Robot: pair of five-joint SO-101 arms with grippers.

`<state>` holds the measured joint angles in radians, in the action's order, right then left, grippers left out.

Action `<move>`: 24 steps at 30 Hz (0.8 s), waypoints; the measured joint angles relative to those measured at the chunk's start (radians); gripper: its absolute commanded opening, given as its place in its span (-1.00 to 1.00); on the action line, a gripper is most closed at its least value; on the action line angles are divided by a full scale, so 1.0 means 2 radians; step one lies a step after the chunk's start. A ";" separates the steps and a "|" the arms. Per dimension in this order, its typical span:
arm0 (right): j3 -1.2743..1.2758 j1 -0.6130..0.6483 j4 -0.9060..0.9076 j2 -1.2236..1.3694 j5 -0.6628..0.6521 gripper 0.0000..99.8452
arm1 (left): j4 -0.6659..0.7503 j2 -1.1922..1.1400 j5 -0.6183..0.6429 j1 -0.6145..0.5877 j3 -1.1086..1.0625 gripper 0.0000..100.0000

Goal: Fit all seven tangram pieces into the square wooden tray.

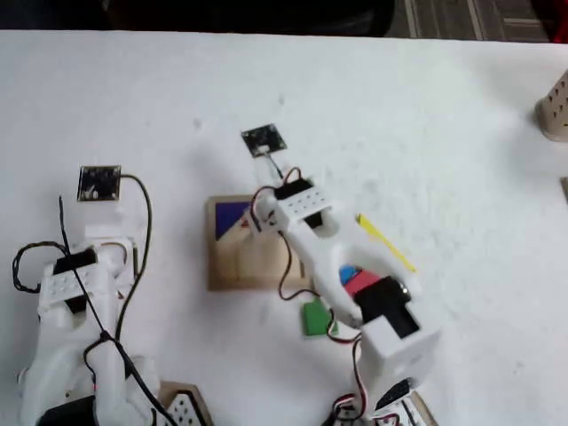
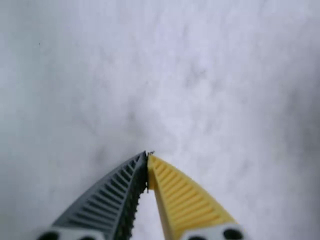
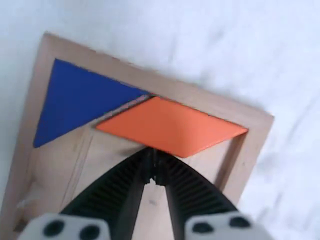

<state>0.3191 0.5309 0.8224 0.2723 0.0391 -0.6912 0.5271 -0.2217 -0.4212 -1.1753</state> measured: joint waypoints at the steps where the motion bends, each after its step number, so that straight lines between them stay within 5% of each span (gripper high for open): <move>1: -0.002 0.000 0.000 0.001 0.000 -0.96 | 0.000 0.000 0.000 0.000 0.000 -0.96; 14: -0.009 -0.025 0.071 -0.034 0.000 -0.96 | 0.000 0.000 0.000 0.000 0.000 -0.96; 24: -0.010 -0.050 0.030 -0.005 0.000 -0.96 | 0.000 0.000 0.000 0.000 0.000 -0.96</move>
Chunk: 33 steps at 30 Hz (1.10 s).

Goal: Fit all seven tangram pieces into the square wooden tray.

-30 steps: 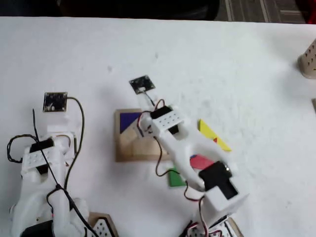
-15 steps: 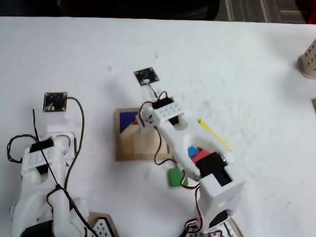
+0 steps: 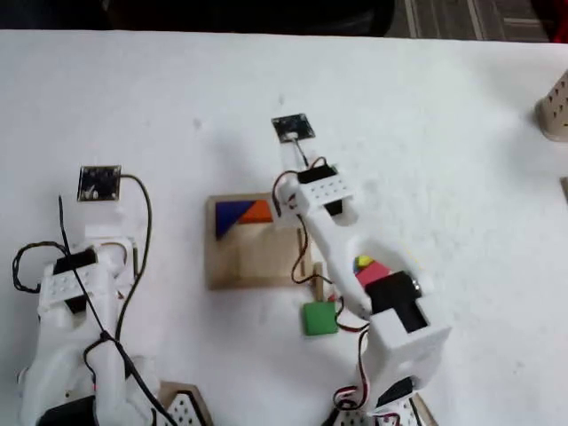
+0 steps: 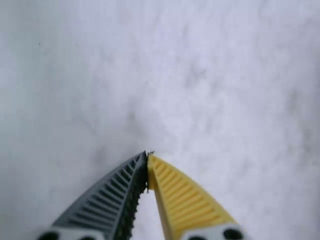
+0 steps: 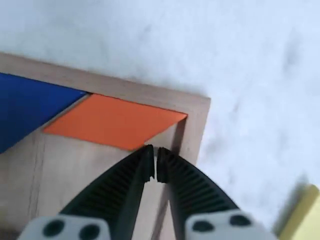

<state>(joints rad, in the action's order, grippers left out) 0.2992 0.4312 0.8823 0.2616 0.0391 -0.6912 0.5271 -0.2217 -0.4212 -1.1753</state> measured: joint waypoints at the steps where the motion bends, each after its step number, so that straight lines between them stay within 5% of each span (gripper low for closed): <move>1: 0.000 0.003 -0.004 0.000 0.000 -0.96 | 0.000 0.000 0.000 0.000 0.000 -0.96; 14: 0.000 0.008 -0.005 -0.002 0.000 -0.96 | 0.000 0.000 0.000 0.000 0.000 -0.96; 21: 0.018 -0.038 0.120 -0.124 0.000 -0.96 | 0.000 0.000 0.000 0.000 0.000 -0.96; 33: 0.196 -0.073 0.110 -0.285 -0.003 -0.96 | 0.000 0.000 0.000 0.000 0.000 -0.96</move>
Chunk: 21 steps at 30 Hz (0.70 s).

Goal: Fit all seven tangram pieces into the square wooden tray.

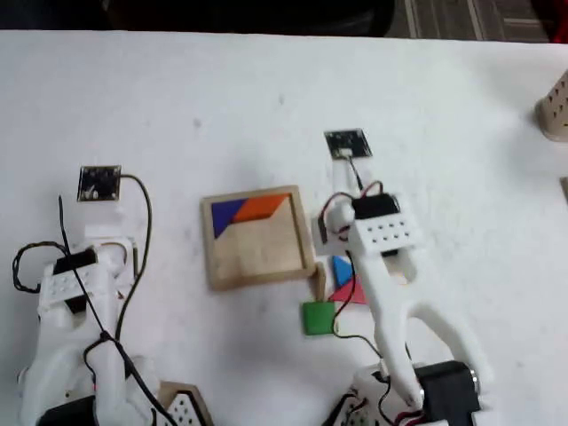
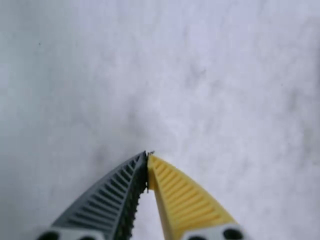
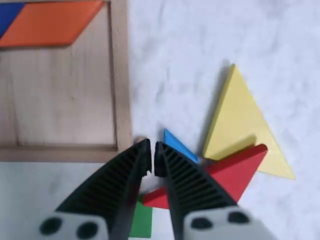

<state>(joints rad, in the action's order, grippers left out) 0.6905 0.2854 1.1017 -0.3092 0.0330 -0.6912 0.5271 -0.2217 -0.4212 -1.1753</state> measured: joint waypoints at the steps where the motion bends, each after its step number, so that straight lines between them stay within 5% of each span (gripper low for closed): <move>1: 0.013 0.001 -0.001 -0.002 -0.009 -0.96 | 0.000 0.000 0.000 0.000 0.000 -0.96; 7: 0.058 0.017 -0.002 -0.002 -0.069 -0.94 | 0.000 0.000 0.000 0.000 0.000 -0.96; 13: 0.059 0.052 0.012 -0.002 -0.084 -0.67 | 0.000 0.000 0.000 0.000 0.000 -0.96; 21: 0.059 0.053 0.012 -0.002 -0.085 -0.80 | 0.000 0.000 0.000 0.000 0.000 -0.96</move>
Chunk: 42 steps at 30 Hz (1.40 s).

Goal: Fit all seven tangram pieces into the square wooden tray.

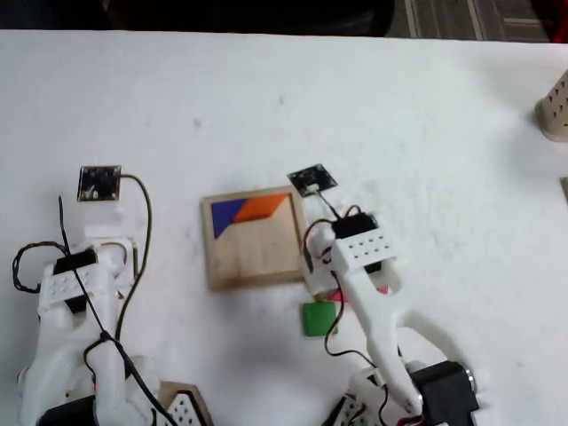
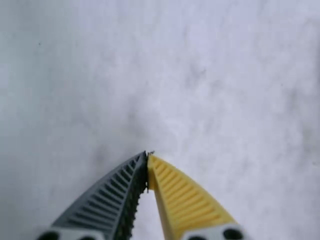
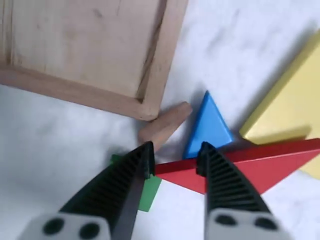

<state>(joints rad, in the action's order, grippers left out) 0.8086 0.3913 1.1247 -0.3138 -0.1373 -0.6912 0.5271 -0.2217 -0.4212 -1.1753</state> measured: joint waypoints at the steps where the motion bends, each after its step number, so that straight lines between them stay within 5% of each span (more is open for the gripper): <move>1: 0.000 0.000 0.000 0.000 -0.001 -0.81 | 0.000 0.000 0.000 0.000 0.000 -0.96; 10: 0.008 0.041 0.000 0.000 -0.004 -0.87 | 0.000 0.000 0.000 0.000 0.000 -0.96; 18: 0.008 -0.030 0.003 0.000 -0.008 -0.88 | 0.000 0.000 0.000 0.000 0.000 -0.96; 28: 0.070 0.038 0.035 -0.068 -0.114 -0.87 | 0.000 0.000 0.000 0.000 0.000 -0.96; 37: 0.149 0.047 0.008 -0.226 -0.050 -0.52 | 0.000 0.000 0.000 0.000 0.000 -0.96; 42: 0.166 0.061 0.008 -0.232 -0.060 -0.59 | 0.000 0.000 0.000 0.000 0.000 -0.96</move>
<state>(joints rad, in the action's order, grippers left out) 1.1400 0.5140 1.1416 -0.7772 -0.2570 -0.6912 0.5271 -0.2217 -0.4212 -1.1753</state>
